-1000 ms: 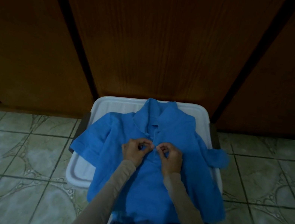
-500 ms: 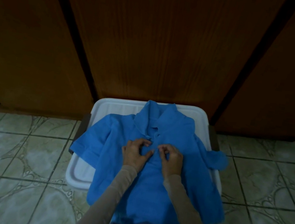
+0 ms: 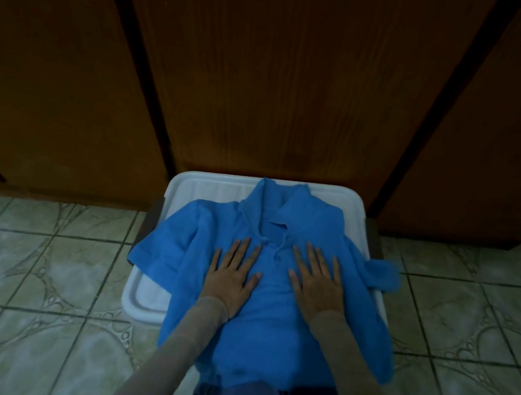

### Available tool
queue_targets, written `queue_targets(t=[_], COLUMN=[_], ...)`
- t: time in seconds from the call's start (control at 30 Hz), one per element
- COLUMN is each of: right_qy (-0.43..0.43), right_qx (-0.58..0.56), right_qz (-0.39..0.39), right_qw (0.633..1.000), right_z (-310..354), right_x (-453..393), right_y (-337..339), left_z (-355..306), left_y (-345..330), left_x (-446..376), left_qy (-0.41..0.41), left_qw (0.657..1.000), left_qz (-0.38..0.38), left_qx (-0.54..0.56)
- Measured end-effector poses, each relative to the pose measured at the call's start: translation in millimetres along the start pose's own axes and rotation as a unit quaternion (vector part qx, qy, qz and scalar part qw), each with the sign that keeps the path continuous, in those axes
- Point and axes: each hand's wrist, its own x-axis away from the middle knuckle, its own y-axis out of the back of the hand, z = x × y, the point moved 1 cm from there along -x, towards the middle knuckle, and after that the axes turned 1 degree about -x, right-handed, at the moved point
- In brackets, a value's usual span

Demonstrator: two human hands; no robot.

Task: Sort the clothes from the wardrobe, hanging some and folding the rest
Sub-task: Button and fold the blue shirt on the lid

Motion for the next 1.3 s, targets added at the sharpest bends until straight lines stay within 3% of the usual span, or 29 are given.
queue_targets(t=[0.4,0.5,0.67,0.87,1.03,1.3], right_qy=[-0.008,-0.049,-0.142,-0.197,-0.208,-0.17], right_qx=[-0.098,-0.119,-0.281,-0.265,-0.286,-0.17], right_qz=[-0.06,-0.064,-0.059,-0.041,-0.001,0.01], right_qw=[0.993,0.99,0.947,0.943,0.935,0.971], right_z=[6,11,26,36,30,30], right_x=[30,20,-9,-33,-29,-23], right_y=[13,24,45,55,46,41], left_z=[-5,-9,-19,-25,-24,-29], left_y=[3,13,19,12,-1,-2], left_x=[27,21,0,-18,-29,-33], left_qy=[-0.007,0.006,0.012,0.038,0.032,0.103], left_qw=[0.999,0.999,0.976,0.92,0.924,0.901], left_qz=[0.027,-0.028,-0.119,-0.171,-0.189,-0.195], left_qx=[0.026,0.042,0.183,0.351,0.332,0.373])
